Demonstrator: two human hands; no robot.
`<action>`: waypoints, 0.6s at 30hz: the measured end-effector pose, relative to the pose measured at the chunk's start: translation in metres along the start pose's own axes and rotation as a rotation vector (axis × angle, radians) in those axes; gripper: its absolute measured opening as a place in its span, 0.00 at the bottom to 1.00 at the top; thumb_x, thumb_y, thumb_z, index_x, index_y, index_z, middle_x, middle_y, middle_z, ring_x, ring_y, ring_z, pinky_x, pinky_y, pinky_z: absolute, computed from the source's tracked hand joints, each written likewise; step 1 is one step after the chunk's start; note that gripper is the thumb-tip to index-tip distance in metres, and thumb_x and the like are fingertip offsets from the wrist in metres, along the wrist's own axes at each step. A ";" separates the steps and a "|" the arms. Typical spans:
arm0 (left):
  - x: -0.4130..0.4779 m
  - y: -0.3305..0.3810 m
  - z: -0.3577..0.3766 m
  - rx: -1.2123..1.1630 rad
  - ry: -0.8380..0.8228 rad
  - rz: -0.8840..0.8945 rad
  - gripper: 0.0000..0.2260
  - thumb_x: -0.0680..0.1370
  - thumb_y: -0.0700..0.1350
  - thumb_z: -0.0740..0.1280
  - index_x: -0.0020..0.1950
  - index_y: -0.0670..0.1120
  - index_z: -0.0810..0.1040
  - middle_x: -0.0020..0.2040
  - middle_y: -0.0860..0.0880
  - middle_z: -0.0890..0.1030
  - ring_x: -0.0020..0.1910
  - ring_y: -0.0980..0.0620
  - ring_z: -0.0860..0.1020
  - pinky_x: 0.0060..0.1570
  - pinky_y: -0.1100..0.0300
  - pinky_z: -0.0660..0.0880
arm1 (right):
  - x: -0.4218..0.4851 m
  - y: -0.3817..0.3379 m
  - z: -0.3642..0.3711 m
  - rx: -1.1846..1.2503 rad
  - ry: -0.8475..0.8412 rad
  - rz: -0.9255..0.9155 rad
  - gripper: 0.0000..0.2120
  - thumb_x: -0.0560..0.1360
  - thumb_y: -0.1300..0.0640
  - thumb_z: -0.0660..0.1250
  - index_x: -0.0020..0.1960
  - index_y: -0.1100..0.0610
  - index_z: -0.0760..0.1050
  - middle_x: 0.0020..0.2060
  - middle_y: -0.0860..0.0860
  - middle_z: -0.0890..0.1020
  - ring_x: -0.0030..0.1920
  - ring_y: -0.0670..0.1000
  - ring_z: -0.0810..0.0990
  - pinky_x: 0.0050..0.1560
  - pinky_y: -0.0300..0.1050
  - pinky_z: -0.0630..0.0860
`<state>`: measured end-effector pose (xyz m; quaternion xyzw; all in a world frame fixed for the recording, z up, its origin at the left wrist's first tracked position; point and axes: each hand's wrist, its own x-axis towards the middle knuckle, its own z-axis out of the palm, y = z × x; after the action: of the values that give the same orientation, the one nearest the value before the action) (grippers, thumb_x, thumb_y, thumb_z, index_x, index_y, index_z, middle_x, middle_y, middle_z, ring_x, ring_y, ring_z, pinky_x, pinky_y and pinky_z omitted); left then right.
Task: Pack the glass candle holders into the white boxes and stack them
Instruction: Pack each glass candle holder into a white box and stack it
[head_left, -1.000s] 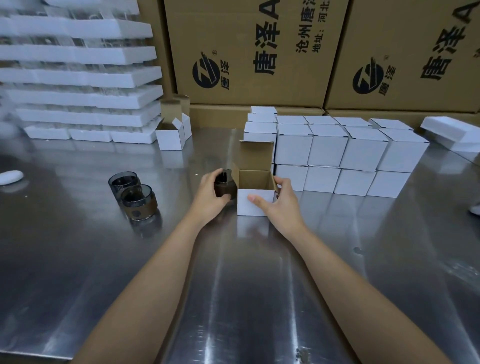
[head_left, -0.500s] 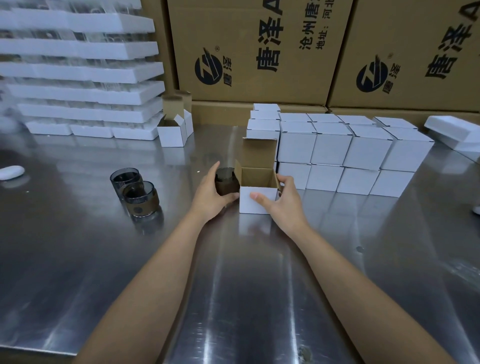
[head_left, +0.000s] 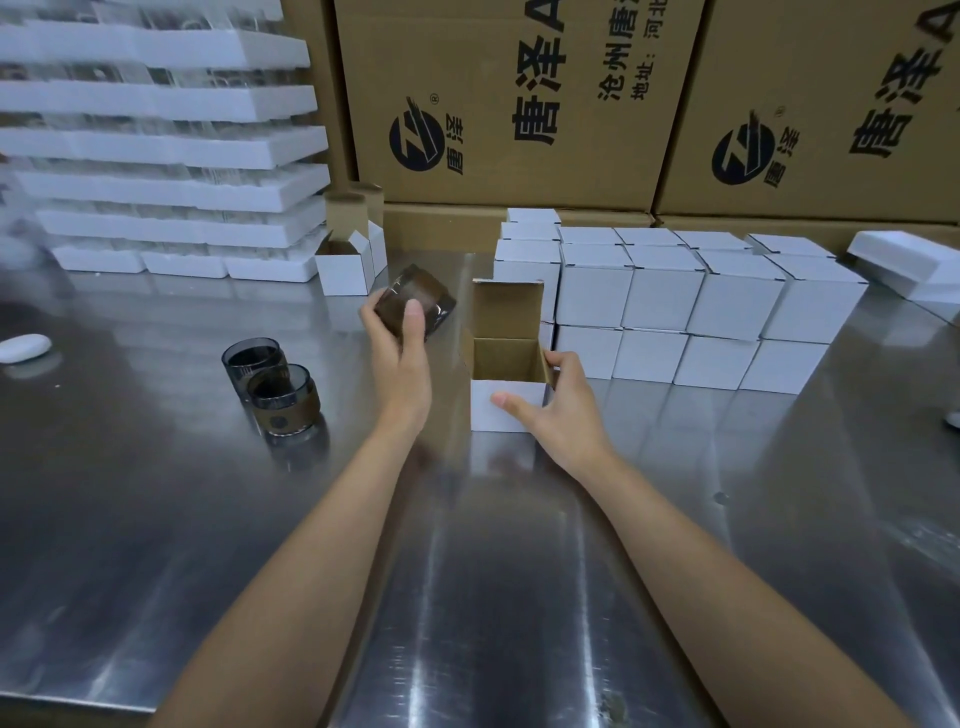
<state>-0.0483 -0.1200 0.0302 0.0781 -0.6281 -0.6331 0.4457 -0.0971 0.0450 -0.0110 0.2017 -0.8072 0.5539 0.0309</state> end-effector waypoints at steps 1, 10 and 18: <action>-0.004 0.005 0.001 -0.009 -0.027 0.091 0.12 0.79 0.54 0.61 0.60 0.55 0.66 0.56 0.57 0.75 0.55 0.62 0.75 0.54 0.70 0.70 | -0.001 0.000 0.001 -0.009 -0.005 -0.008 0.33 0.66 0.41 0.77 0.63 0.47 0.63 0.61 0.43 0.75 0.60 0.42 0.75 0.55 0.36 0.70; -0.018 0.004 0.012 0.644 -0.403 0.637 0.27 0.69 0.58 0.70 0.65 0.49 0.73 0.60 0.56 0.77 0.58 0.58 0.73 0.62 0.64 0.61 | -0.002 -0.003 0.004 -0.038 0.025 -0.047 0.30 0.65 0.41 0.76 0.58 0.51 0.65 0.51 0.42 0.76 0.52 0.41 0.76 0.46 0.31 0.69; -0.013 -0.003 0.010 0.664 -0.366 0.473 0.22 0.71 0.61 0.66 0.62 0.53 0.73 0.59 0.58 0.76 0.57 0.59 0.71 0.62 0.60 0.61 | -0.002 -0.005 0.004 -0.026 0.015 -0.011 0.37 0.63 0.36 0.76 0.62 0.50 0.64 0.56 0.43 0.76 0.56 0.41 0.75 0.46 0.31 0.68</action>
<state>-0.0483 -0.1044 0.0238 -0.0420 -0.8664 -0.2810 0.4105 -0.0930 0.0409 -0.0086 0.2017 -0.8129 0.5447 0.0424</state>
